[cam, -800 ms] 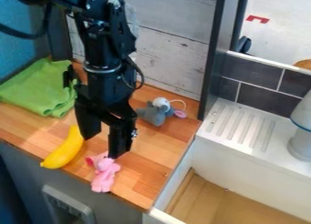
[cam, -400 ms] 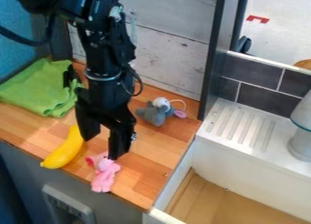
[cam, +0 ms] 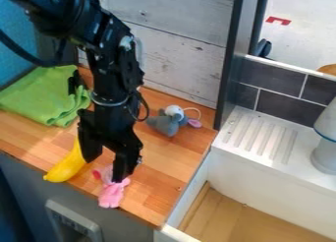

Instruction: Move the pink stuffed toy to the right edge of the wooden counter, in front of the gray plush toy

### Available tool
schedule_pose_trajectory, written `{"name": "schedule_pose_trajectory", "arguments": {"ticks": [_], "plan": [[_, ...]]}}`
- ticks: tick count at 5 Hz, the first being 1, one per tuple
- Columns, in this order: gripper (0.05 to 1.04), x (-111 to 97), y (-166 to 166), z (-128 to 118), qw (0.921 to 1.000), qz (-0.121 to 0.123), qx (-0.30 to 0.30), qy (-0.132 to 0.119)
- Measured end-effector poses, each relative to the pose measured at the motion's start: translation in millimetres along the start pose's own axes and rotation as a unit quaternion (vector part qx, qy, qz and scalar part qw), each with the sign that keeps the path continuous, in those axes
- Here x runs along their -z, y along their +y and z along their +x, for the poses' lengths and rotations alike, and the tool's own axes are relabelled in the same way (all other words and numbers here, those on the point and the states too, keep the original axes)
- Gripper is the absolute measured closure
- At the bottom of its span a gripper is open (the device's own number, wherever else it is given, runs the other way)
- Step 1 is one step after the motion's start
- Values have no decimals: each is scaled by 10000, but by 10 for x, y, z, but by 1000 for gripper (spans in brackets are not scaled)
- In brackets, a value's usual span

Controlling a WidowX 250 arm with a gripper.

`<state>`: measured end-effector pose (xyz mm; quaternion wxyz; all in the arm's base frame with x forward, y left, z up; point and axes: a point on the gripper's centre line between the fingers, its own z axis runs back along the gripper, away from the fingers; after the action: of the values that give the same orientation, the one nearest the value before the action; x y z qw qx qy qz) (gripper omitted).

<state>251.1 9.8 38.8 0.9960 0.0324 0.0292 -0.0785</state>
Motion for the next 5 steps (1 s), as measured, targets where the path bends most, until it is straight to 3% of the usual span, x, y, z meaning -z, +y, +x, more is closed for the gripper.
{"name": "schedule_pose_trajectory", "arguments": {"ticks": [1, 2, 3, 4, 5], "plan": [[75, 144, -69, 47, 9996, -226, 135, 102], [94, 246, -49, 97, 9994, -333, -19, 6], [178, 292, -4, 130, 9990, -247, -312, -181], [419, 210, 74, 171, 9987, -29, -492, -125], [540, -208, -49, 326, 9981, -47, -297, -540]]}}
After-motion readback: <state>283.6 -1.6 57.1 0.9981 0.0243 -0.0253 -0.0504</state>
